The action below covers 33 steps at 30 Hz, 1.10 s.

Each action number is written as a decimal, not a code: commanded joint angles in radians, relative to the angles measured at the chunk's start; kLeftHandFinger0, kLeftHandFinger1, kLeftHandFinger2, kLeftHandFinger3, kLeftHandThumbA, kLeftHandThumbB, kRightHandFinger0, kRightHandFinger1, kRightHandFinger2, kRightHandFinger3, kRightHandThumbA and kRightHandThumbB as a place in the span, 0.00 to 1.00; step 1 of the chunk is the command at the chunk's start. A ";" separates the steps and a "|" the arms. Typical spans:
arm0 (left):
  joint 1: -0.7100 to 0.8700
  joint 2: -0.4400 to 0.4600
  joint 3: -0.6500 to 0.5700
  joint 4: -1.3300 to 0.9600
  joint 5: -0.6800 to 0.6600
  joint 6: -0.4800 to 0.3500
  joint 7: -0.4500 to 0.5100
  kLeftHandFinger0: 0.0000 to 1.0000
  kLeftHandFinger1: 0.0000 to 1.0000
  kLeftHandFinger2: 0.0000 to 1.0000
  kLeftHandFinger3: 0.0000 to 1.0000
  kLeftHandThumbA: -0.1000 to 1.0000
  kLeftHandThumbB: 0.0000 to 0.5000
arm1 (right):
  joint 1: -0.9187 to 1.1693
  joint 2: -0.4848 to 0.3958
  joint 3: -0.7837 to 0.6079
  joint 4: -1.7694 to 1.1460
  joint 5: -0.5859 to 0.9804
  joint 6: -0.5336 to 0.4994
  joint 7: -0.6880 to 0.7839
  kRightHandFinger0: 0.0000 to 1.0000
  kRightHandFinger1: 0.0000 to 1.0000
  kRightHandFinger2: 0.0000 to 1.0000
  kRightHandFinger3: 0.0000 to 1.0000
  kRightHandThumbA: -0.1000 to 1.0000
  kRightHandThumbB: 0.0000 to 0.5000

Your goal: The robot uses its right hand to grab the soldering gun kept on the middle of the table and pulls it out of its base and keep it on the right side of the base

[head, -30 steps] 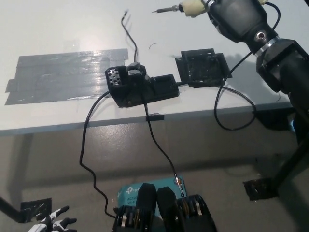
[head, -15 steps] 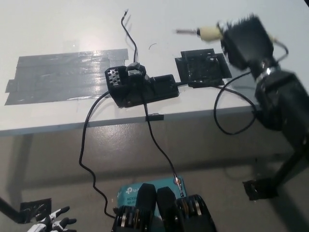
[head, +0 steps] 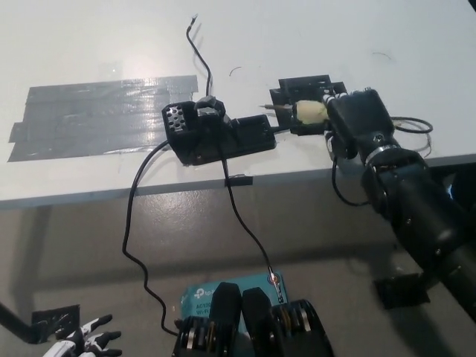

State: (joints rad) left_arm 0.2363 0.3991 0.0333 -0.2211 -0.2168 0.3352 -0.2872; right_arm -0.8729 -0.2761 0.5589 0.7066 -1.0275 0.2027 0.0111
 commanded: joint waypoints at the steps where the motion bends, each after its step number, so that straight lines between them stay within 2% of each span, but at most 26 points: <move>1: 0.005 0.011 0.006 -0.032 -0.004 -0.015 -0.015 0.68 0.76 0.84 0.93 0.67 0.74 | -0.076 -0.019 -0.017 -0.034 0.045 0.059 0.178 0.02 0.33 0.71 0.94 0.00 0.00; 2: 0.005 0.014 0.008 -0.031 -0.003 -0.016 -0.015 0.68 0.76 0.84 0.93 0.67 0.74 | -0.084 -0.017 -0.017 -0.029 0.050 0.064 0.204 0.02 0.36 0.71 1.00 0.00 0.00; 3: 0.006 0.014 0.007 -0.035 -0.005 -0.017 -0.017 0.68 0.75 0.84 0.94 0.67 0.72 | -0.099 -0.039 0.014 -0.014 0.032 0.035 0.254 0.80 1.00 1.00 1.00 0.11 0.00; 4: 0.006 0.014 0.007 -0.035 -0.005 -0.017 -0.017 0.68 0.75 0.84 0.94 0.67 0.72 | -0.099 -0.039 0.014 -0.015 0.032 0.036 0.257 1.00 1.00 1.00 1.00 0.17 0.00; 5: 0.003 0.015 0.007 -0.025 -0.005 -0.025 -0.021 0.67 0.75 0.83 0.93 0.68 0.74 | -0.109 -0.047 0.023 0.002 0.022 0.040 0.273 1.00 1.00 1.00 1.00 0.34 0.09; 6: 0.003 0.015 0.007 -0.024 -0.005 -0.025 -0.021 0.67 0.75 0.83 0.93 0.68 0.74 | -0.109 -0.047 0.023 0.001 0.022 0.041 0.276 1.00 1.00 1.00 1.00 0.65 0.01; 7: 0.005 0.014 0.009 -0.019 -0.007 -0.030 -0.021 0.67 0.74 0.83 0.93 0.68 0.75 | -0.113 -0.047 0.019 0.001 0.030 0.045 0.287 1.00 1.00 1.00 1.00 0.81 0.12; 9: 0.006 0.014 0.011 -0.017 -0.007 -0.030 -0.020 0.67 0.74 0.82 0.92 0.68 0.78 | -0.115 -0.053 0.024 -0.011 0.027 0.058 0.323 1.00 1.00 1.00 1.00 0.98 0.51; 10: 0.005 0.013 0.010 -0.016 -0.005 -0.027 -0.018 0.67 0.75 0.83 0.92 0.68 0.79 | -0.111 -0.065 0.026 -0.040 0.027 0.070 0.371 1.00 1.00 1.00 1.00 1.00 0.67; 12: 0.005 0.012 0.011 -0.016 -0.005 -0.027 -0.017 0.66 0.74 0.82 0.92 0.68 0.78 | -0.109 -0.079 0.037 -0.056 0.014 0.067 0.392 1.00 1.00 1.00 1.00 1.00 0.85; 15: 0.006 0.013 0.011 -0.019 -0.003 -0.021 -0.015 0.67 0.75 0.82 0.92 0.68 0.75 | -0.115 -0.080 0.020 -0.064 0.038 0.087 0.430 1.00 1.00 1.00 1.00 1.00 0.99; 20: 0.013 0.013 0.016 -0.026 0.000 -0.013 -0.008 0.68 0.75 0.82 0.92 0.68 0.73 | -0.141 -0.064 -0.031 -0.104 0.085 0.165 0.529 1.00 1.00 1.00 1.00 1.00 1.00; 24: 0.014 0.017 0.019 -0.028 0.004 -0.012 -0.008 0.67 0.74 0.82 0.92 0.68 0.73 | -0.147 -0.063 -0.060 -0.151 0.095 0.181 0.539 1.00 1.00 1.00 1.00 1.00 1.00; 26: 0.018 0.016 0.023 -0.030 0.001 -0.010 -0.007 0.67 0.74 0.82 0.92 0.67 0.69 | -0.158 -0.063 -0.081 -0.174 0.114 0.180 0.553 1.00 1.00 1.00 1.00 1.00 1.00; 30: 0.014 0.013 0.020 -0.015 0.004 -0.020 -0.011 0.65 0.72 0.80 0.90 0.68 0.75 | -0.140 -0.106 -0.135 -0.334 0.160 0.186 0.605 1.00 1.00 1.00 1.00 1.00 1.00; 33: 0.017 0.013 0.023 -0.019 -0.001 -0.014 -0.011 0.65 0.72 0.79 0.89 0.67 0.73 | -0.116 -0.129 -0.169 -0.430 0.190 0.193 0.628 1.00 1.00 1.00 1.00 1.00 1.00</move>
State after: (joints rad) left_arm 0.2407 0.3992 0.0478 -0.2206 -0.2168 0.3343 -0.2875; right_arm -0.9512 -0.3602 0.4387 0.3747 -0.9008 0.3593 0.5729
